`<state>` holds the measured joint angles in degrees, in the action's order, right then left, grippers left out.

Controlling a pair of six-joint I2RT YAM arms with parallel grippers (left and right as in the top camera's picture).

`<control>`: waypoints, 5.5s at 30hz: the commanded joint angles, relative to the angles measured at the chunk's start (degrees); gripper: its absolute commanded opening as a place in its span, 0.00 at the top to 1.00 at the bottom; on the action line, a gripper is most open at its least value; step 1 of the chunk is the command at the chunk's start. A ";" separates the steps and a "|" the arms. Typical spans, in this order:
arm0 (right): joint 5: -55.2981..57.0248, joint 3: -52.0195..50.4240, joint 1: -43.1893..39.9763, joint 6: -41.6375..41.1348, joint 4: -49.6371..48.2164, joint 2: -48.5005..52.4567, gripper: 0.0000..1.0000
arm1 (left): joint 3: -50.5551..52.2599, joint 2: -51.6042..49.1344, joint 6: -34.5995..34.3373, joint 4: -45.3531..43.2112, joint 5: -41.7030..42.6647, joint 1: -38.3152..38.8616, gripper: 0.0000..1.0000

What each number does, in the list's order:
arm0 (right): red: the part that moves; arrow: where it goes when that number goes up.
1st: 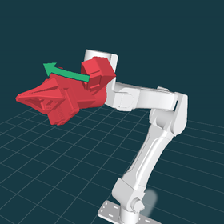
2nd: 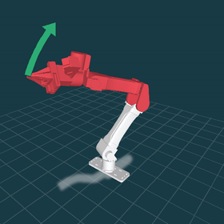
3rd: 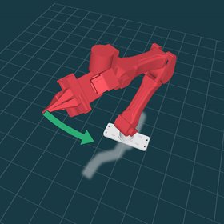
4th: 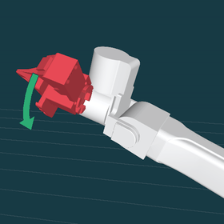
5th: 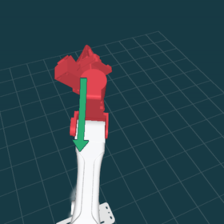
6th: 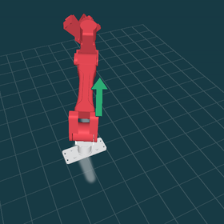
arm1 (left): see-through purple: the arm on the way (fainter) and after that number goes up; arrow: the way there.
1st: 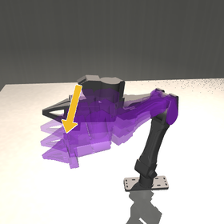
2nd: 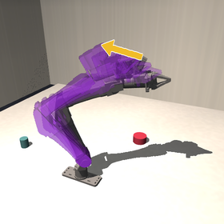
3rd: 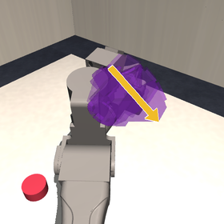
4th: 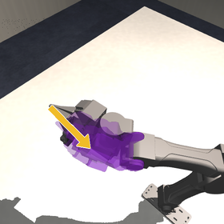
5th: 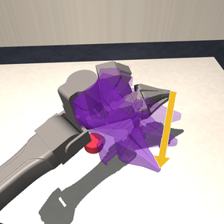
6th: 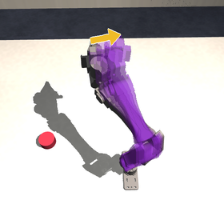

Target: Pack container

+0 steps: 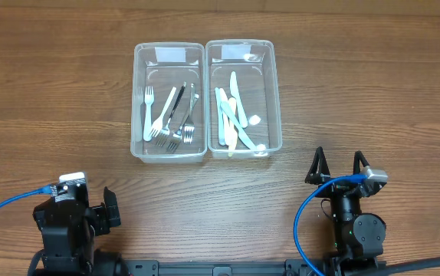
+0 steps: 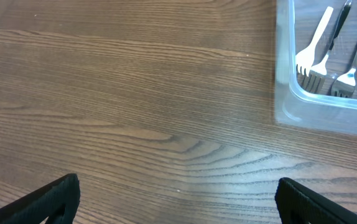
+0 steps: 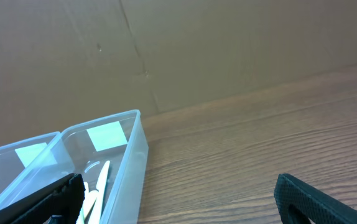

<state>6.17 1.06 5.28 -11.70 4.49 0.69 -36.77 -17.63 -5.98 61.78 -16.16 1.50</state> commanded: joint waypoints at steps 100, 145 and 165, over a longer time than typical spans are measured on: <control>-0.26 -0.61 -0.22 0.57 -0.28 -0.46 0.00 | 36.50 17.38 17.14 -57.79 21.11 -2.97 0.00; -0.26 -0.61 -0.22 0.57 -0.28 -0.46 0.00 | 36.50 17.38 17.14 -57.79 21.11 -2.97 0.00; -0.26 -0.61 -0.22 0.57 -0.28 -0.46 0.00 | 36.50 17.38 17.14 -57.77 21.11 -2.97 0.00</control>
<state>6.17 1.04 5.28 -11.73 4.51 0.69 -0.47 -0.73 11.11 4.01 4.54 -1.54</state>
